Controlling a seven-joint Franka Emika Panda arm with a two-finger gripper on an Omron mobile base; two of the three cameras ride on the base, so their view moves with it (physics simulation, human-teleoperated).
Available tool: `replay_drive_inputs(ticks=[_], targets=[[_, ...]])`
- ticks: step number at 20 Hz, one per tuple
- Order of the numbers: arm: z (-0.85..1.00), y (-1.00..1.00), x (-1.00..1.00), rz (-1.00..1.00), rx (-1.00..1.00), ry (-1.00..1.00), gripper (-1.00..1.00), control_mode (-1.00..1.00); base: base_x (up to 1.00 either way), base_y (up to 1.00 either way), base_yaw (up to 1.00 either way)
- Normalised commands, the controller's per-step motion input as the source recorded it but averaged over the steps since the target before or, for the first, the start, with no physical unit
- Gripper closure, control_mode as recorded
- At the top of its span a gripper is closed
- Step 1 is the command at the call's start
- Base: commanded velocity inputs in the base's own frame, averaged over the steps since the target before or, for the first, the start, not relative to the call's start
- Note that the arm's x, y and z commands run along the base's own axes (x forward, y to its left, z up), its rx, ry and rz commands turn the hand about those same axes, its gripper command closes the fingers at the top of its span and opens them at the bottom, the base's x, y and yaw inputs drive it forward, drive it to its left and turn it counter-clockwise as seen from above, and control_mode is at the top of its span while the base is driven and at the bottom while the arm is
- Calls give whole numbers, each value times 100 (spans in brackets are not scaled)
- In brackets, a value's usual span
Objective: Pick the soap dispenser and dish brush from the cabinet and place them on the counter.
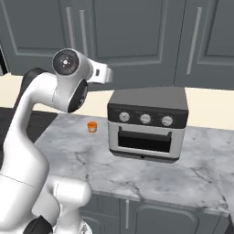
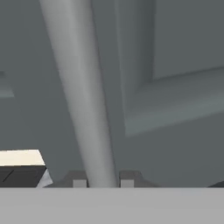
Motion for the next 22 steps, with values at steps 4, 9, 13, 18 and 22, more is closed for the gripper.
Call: replay_drive_inputs(ticks=[4, 9, 13, 18, 22], targets=[[13, -32, -41, 6, 11, 0, 100, -100, 0, 0, 0], [14, -31, -40, 6, 10, 0, 100, -100, 0, 0, 0], [11, -33, -43, 5, 9, 0, 100, -100, 0, 0, 0], [11, -35, -41, 4, 8, 0, 100, -100, 0, 0, 0], [8, -39, -37, 4, 8, 1, 100, -100, 0, 0, 0]])
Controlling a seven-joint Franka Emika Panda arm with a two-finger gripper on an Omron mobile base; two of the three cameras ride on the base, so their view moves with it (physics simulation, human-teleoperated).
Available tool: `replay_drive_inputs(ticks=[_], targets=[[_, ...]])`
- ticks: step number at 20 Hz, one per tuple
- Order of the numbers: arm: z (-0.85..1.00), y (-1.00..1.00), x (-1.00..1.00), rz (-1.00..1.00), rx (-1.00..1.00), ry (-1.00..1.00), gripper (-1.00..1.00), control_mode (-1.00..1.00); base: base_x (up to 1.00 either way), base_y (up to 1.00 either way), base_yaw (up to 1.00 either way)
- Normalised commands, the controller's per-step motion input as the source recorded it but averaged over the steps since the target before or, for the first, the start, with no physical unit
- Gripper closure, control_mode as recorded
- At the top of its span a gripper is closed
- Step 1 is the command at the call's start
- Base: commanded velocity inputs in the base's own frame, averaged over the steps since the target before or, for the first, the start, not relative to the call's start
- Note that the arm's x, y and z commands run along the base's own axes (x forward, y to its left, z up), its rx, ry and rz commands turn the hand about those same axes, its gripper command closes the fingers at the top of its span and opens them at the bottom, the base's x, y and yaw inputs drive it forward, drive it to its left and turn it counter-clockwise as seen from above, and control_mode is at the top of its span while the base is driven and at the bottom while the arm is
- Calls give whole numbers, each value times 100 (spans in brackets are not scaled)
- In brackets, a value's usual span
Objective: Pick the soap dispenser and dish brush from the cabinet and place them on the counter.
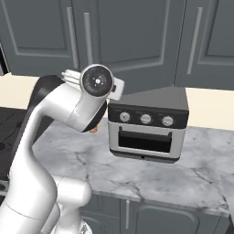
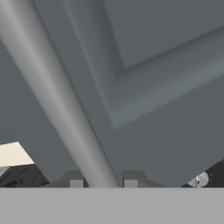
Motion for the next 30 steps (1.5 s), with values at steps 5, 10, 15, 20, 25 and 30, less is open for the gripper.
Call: replay_drive_inputs(ticks=[5, 10, 15, 20, 25, 30], targets=[[8, -41, -30, 2, 8, 5, 100, -100, 0, 0, 0], [3, -44, -30, 1, 7, 5, 100, -100, 0, 0, 0], [1, -47, -23, 0, 8, 6, 100, -100, 0, 0, 0], [1, -50, -22, 0, 8, 7, 100, -100, 0, 0, 0], [17, -27, -2, 3, 10, 7, 100, -100, 0, 0, 0], [8, -16, -1, 2, 5, 2, -100, -100, 0, 0, 0]])
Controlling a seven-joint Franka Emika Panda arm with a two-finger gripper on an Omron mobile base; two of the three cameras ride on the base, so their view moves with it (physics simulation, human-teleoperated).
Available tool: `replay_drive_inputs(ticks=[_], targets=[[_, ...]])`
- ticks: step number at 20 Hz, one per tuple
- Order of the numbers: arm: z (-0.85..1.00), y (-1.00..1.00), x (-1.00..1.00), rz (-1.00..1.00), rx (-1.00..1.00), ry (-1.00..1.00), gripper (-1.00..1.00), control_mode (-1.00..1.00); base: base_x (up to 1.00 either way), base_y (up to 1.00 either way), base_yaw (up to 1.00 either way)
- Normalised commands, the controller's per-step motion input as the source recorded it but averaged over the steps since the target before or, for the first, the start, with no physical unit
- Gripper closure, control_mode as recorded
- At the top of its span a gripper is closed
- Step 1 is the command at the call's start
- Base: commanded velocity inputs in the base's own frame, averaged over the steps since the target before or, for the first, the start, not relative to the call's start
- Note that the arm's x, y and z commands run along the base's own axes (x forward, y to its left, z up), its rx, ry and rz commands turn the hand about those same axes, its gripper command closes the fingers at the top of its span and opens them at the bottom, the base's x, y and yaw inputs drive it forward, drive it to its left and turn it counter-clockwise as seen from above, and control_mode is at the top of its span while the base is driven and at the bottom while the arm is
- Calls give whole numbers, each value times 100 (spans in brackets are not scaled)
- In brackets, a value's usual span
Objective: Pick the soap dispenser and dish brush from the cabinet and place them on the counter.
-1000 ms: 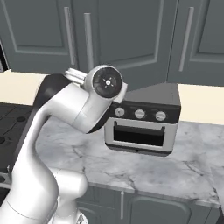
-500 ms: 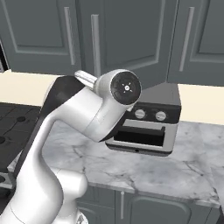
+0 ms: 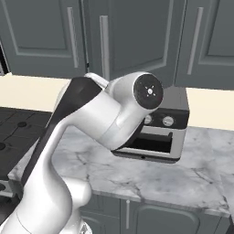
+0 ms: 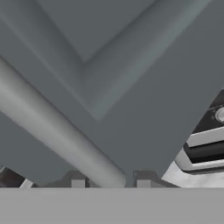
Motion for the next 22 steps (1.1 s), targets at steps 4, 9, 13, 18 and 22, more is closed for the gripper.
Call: replay_drive_inputs(ticks=[4, 9, 13, 18, 22], targets=[[0, 0, -3, 0, 0, 0, -100, -100, 0, 0, 0], [0, -7, -41, -1, 0, -7, -100, -100, 0, 0, 0], [9, 0, -50, -2, -1, -10, -100, -100, 0, 0, 0], [11, 13, -42, -4, -5, -7, -100, -100, 0, 0, 0], [0, 24, -19, -6, -10, 1, -100, -100, 0, 0, 0]])
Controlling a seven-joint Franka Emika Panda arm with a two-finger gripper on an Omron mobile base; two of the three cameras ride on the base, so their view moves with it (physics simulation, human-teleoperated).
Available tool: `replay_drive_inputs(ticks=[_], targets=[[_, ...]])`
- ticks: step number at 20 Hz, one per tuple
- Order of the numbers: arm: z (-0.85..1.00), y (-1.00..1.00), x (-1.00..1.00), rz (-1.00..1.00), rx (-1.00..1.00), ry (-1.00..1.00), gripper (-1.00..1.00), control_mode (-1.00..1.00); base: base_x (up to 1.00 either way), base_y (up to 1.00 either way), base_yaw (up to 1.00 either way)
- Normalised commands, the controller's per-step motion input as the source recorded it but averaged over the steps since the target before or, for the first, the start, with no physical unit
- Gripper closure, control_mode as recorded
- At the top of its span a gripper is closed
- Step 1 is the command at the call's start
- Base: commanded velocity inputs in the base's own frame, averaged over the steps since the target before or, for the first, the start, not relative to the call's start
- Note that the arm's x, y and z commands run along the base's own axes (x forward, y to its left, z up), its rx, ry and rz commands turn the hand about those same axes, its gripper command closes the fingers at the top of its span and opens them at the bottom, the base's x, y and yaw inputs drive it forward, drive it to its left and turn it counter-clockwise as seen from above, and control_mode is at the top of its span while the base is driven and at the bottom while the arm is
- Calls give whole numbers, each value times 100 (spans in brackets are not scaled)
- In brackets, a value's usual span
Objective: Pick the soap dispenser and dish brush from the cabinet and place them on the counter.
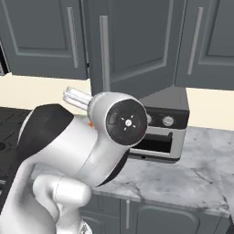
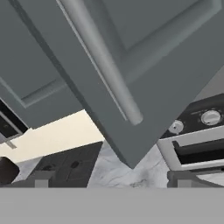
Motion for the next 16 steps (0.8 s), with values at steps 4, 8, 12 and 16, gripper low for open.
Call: replay_drive_inputs(ticks=[4, 8, 12, 16], targets=[[0, 22, -16, -6, -11, 3, -100, -100, 0, 0, 0], [2, 30, -11, -3, -14, 4, -100, -100, 0, 0, 0], [0, 30, -1, -2, -18, 12, -100, -100, 0, 0, 0], [0, 27, 1, -2, -20, 14, -100, -100, 0, 0, 0]])
